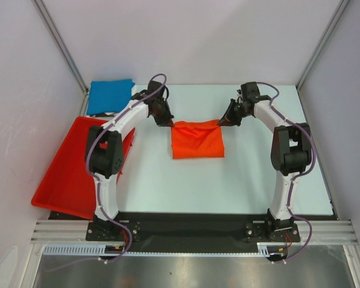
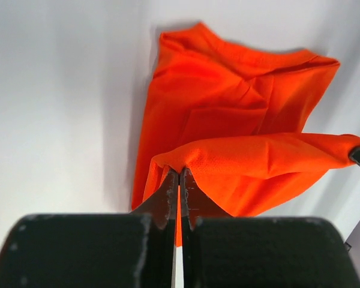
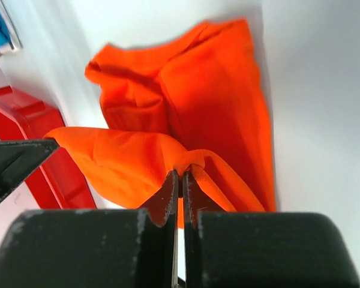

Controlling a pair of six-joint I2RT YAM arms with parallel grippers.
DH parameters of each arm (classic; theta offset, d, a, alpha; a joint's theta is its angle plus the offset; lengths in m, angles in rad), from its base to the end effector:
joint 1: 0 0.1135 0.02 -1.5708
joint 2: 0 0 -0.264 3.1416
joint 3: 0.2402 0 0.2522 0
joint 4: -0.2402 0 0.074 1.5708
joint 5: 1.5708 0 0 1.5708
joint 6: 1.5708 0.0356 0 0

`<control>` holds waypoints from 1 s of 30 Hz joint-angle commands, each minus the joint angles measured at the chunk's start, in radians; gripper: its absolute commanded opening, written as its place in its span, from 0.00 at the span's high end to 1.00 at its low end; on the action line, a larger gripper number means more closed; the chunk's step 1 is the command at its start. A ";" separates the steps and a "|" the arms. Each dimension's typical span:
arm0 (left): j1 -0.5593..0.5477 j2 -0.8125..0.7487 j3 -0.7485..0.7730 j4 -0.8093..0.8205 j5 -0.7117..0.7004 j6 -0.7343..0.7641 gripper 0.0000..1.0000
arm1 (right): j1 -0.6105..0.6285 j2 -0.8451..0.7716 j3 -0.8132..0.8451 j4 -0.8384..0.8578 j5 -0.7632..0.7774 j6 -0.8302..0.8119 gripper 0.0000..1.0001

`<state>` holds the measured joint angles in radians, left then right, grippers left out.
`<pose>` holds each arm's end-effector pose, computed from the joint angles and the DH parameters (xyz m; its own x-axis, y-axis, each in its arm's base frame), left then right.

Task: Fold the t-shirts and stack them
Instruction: Fold the tshirt

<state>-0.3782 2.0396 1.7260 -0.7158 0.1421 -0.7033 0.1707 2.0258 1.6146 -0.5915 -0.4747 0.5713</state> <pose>0.4136 -0.1698 0.2369 -0.8877 -0.3362 -0.3146 -0.1845 0.8858 -0.4259 0.4322 0.0910 0.2187 -0.9115 0.3309 -0.2443 0.1182 0.7796 0.6150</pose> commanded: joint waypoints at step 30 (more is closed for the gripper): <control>0.068 0.223 0.245 0.148 0.086 -0.041 1.00 | -0.115 0.272 0.264 0.131 -0.199 0.104 0.98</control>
<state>-0.3256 2.2555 1.9148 -0.6037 0.2142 -0.7162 0.0711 2.2765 1.8244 -0.5190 -0.6376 0.6353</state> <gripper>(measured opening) 0.008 0.020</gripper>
